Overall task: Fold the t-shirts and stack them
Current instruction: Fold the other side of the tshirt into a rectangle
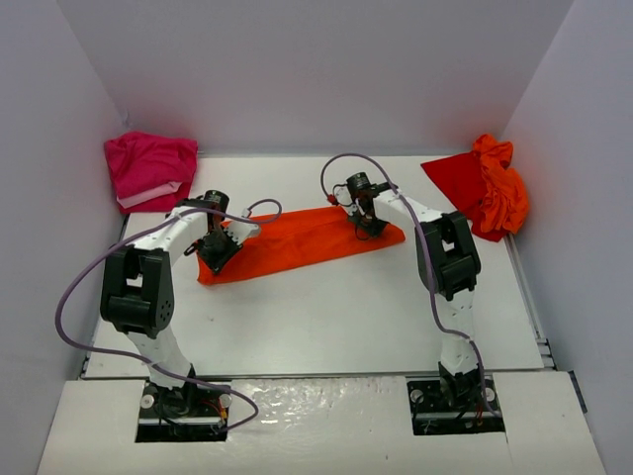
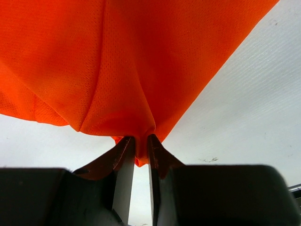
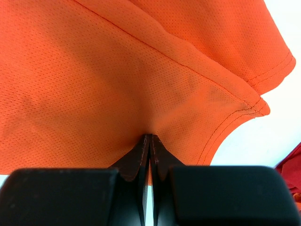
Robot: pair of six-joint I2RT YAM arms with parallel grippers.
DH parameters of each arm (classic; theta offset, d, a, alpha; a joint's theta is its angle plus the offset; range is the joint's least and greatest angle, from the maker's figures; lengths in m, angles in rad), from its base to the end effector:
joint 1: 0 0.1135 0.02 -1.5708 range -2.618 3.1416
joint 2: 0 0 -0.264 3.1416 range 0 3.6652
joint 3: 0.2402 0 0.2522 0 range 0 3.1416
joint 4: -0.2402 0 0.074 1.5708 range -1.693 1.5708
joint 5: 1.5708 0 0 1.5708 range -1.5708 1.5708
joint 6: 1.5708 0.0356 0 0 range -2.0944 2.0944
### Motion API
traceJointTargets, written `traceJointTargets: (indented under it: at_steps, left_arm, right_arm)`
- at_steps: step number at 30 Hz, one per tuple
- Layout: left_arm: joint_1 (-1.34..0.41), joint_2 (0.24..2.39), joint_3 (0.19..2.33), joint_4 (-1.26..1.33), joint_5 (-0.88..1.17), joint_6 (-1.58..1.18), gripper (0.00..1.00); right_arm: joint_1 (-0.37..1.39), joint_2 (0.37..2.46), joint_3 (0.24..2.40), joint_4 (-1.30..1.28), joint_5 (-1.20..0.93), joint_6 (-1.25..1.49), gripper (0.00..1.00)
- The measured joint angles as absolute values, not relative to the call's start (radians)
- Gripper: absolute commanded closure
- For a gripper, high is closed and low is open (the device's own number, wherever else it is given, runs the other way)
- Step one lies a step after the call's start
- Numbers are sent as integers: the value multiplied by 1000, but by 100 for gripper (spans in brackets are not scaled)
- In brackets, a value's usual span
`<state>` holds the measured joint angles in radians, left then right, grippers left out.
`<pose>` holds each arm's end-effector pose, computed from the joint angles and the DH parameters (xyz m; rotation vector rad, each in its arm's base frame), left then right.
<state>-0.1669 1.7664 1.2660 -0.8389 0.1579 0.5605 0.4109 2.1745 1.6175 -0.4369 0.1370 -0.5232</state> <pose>0.3344 -0.0620 0.2013 1.0493 2.6822 -0.1580 0.4320 0.1829 0.1607 -1.1082 2.3137 -0.2184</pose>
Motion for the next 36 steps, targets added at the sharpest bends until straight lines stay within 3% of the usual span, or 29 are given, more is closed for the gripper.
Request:
traceJointTargets:
  at_steps: [16,29,36]
  left_arm:
    - [-99,1724,1308,-956,137,643,85]
    - [-47,1914,1436,-963,145,662,86]
    - [-46,1871,1438,-946,176,659,86]
  right_arm:
    - [416,2182,1607,-415,189,-530,100]
    - [421,2185,1606,-411,215,-540,100]
    - [421,2185,1606,-411,221,-545,100]
